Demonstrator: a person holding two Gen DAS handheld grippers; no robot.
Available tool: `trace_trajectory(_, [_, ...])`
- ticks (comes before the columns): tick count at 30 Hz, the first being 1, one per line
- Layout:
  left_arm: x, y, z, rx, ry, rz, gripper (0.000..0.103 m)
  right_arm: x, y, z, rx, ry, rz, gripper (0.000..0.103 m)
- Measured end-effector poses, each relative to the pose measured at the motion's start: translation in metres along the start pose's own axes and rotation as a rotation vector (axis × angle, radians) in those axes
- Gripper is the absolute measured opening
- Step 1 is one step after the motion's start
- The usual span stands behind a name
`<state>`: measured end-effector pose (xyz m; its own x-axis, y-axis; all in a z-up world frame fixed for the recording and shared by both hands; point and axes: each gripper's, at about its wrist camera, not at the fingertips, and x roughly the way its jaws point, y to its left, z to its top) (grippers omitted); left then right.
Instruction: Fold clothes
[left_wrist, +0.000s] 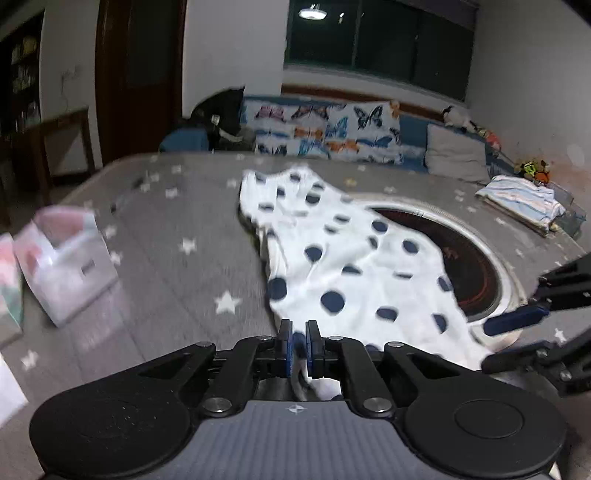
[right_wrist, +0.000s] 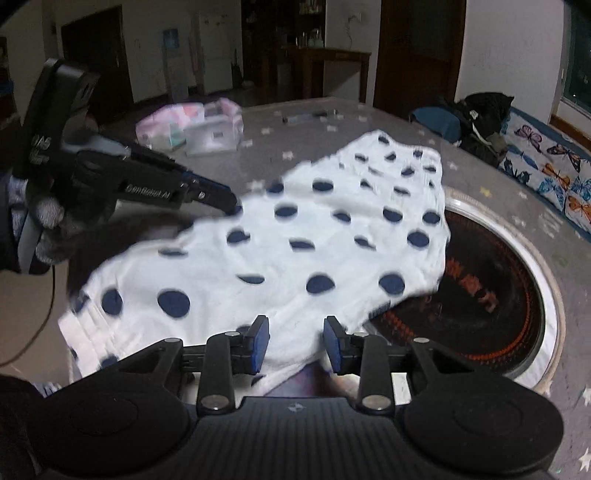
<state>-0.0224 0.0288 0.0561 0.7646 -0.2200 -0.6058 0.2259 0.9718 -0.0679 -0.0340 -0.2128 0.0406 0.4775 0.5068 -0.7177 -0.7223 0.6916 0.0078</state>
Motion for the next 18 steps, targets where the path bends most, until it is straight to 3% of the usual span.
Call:
trace_trajectory(3, [-0.012,-0.01,0.002,0.031,-0.022,-0.07,0.009,0.002,0.0,0.008,0.007,-0.025,0.008,0.034])
trace_trajectory(8, [-0.005,-0.027,-0.005,0.082,0.031,-0.175,0.009,0.018,0.006,0.014,0.008,-0.023,0.05,0.034])
trace_trajectory(12, [0.005,-0.028,-0.023,0.122,0.088,-0.16,0.009,0.022,0.018,0.006,-0.029,0.013,0.088,0.037])
trace_trajectory(18, [-0.009,-0.023,-0.035,0.158,0.052,-0.137,0.009,0.011,0.031,-0.006,-0.091,0.041,0.079,0.038])
